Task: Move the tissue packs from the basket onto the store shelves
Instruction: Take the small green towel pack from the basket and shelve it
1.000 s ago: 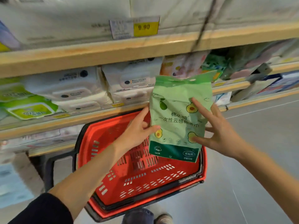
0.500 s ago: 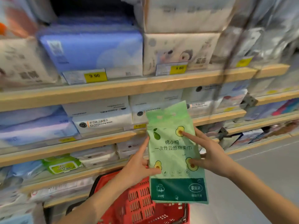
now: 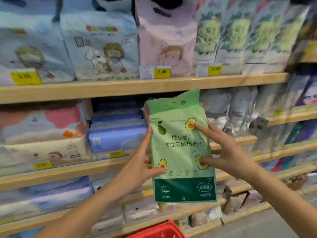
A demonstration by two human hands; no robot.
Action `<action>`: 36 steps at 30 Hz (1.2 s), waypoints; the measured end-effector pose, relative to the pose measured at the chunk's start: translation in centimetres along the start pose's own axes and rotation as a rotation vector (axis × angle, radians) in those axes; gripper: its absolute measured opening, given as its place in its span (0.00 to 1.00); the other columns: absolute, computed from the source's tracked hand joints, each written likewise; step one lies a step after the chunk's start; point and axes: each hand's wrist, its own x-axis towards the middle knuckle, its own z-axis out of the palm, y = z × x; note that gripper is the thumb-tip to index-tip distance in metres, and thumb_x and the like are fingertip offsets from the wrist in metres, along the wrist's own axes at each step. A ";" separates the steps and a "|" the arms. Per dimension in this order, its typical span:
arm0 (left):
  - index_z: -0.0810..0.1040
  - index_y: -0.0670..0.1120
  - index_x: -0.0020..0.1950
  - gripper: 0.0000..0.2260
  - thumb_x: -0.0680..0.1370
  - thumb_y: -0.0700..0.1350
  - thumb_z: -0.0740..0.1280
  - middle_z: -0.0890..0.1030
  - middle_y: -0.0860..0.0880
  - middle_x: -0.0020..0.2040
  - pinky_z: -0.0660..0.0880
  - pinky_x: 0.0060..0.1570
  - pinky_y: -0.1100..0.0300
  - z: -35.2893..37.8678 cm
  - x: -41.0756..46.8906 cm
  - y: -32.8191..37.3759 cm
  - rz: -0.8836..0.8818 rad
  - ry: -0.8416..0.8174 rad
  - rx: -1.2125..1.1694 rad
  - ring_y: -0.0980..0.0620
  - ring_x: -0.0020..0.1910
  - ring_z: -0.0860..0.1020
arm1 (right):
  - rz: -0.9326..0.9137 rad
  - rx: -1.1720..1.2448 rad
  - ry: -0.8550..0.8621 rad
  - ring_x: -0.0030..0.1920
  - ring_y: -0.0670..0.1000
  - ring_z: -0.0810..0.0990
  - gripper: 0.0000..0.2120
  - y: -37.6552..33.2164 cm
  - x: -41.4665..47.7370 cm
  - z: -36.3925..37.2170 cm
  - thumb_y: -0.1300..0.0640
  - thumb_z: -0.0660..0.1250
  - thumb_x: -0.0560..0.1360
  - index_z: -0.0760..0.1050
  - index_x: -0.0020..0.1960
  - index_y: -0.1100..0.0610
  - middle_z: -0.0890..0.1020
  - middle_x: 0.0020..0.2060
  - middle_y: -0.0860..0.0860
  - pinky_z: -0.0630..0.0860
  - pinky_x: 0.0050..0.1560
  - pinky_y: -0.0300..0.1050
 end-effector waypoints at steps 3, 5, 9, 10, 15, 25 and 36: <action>0.36 0.73 0.63 0.51 0.67 0.41 0.75 0.84 0.50 0.36 0.77 0.36 0.64 -3.1 1.2 4.4 0.096 0.056 0.113 0.56 0.34 0.82 | -0.081 0.017 0.038 0.65 0.24 0.57 0.47 -3.8 2.8 -3.4 0.67 0.74 0.65 0.56 0.65 0.27 0.54 0.64 0.20 0.76 0.48 0.30; 0.36 0.72 0.64 0.51 0.67 0.42 0.75 0.85 0.53 0.34 0.77 0.38 0.66 -5.1 2.0 7.1 0.153 0.080 0.133 0.55 0.35 0.83 | -0.106 -0.009 0.066 0.63 0.21 0.54 0.48 -6.3 4.7 -5.6 0.66 0.75 0.64 0.54 0.65 0.26 0.54 0.63 0.23 0.78 0.52 0.38; 0.37 0.74 0.64 0.52 0.68 0.41 0.74 0.85 0.47 0.39 0.80 0.42 0.59 -8.6 2.9 12.6 0.218 0.113 0.098 0.50 0.39 0.83 | -0.156 -0.120 0.118 0.70 0.32 0.51 0.47 -11.3 7.9 -9.6 0.62 0.76 0.64 0.55 0.66 0.28 0.53 0.68 0.32 0.73 0.62 0.53; 0.37 0.74 0.65 0.51 0.68 0.40 0.74 0.84 0.50 0.41 0.80 0.41 0.58 -9.3 3.2 13.8 0.249 0.120 0.078 0.51 0.40 0.83 | -0.175 -0.139 0.137 0.71 0.36 0.52 0.46 -12.7 8.4 -10.6 0.62 0.76 0.64 0.55 0.66 0.29 0.54 0.69 0.35 0.73 0.62 0.54; 0.38 0.70 0.66 0.50 0.68 0.39 0.74 0.79 0.62 0.41 0.76 0.35 0.68 -13.1 4.5 20.4 0.436 0.210 0.131 0.59 0.37 0.83 | -0.318 -0.150 0.254 0.70 0.44 0.62 0.46 -19.0 11.0 -15.1 0.67 0.76 0.63 0.57 0.64 0.31 0.56 0.66 0.31 0.77 0.58 0.52; 0.37 0.65 0.71 0.52 0.67 0.41 0.75 0.78 0.55 0.52 0.78 0.42 0.65 -20.4 5.9 33.0 0.762 0.419 0.449 0.56 0.38 0.83 | -0.585 -0.141 0.461 0.73 0.49 0.59 0.43 -28.1 15.4 -22.5 0.57 0.77 0.60 0.60 0.61 0.24 0.55 0.70 0.32 0.75 0.60 0.53; 0.36 0.65 0.72 0.53 0.67 0.40 0.75 0.79 0.42 0.56 0.78 0.49 0.46 -23.8 10.8 39.3 0.874 0.689 0.665 0.38 0.42 0.81 | -0.796 -0.223 0.691 0.70 0.51 0.66 0.47 -29.1 23.7 -26.8 0.62 0.75 0.63 0.54 0.73 0.41 0.64 0.73 0.52 0.77 0.58 0.53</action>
